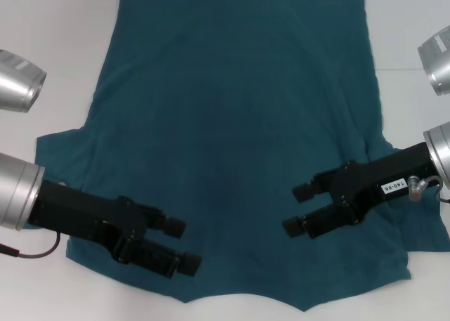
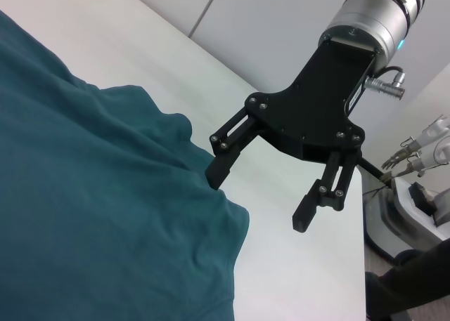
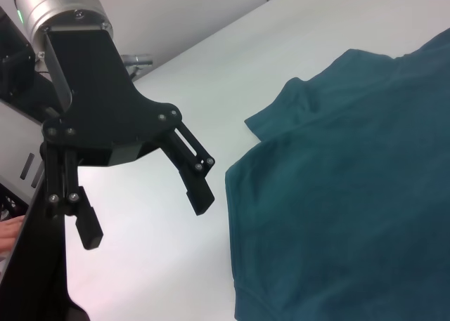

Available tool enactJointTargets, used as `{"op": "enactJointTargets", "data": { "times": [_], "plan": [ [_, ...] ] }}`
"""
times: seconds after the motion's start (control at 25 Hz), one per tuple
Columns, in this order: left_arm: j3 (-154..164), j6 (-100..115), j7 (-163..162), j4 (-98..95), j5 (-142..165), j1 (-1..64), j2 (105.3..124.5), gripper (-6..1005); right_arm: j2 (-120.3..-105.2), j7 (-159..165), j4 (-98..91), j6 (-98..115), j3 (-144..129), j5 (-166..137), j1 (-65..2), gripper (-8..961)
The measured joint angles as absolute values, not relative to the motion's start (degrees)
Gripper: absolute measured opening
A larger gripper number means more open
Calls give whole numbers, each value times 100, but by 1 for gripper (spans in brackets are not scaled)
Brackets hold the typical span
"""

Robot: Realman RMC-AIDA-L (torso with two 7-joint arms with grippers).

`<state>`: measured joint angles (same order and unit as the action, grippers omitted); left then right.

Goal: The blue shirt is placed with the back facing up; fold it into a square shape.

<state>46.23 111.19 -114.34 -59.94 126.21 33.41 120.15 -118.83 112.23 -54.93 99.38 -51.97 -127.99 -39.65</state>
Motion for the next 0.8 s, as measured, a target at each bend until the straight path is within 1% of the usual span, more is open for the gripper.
{"op": "enactJointTargets", "data": {
  "times": [0.68, 0.8],
  "plan": [
    [4495, 11138, -11528, -5994, 12579, 3340, 12014, 933, -11886, 11281, -5432, 9928, -5017, -12807, -3942, 878],
    [4062, 10873, -11940, -5990, 12571, 3355, 11975, 933, -11892, 11530, -5387, 9731, -4564, -12792, -3981, 877]
  ]
}}
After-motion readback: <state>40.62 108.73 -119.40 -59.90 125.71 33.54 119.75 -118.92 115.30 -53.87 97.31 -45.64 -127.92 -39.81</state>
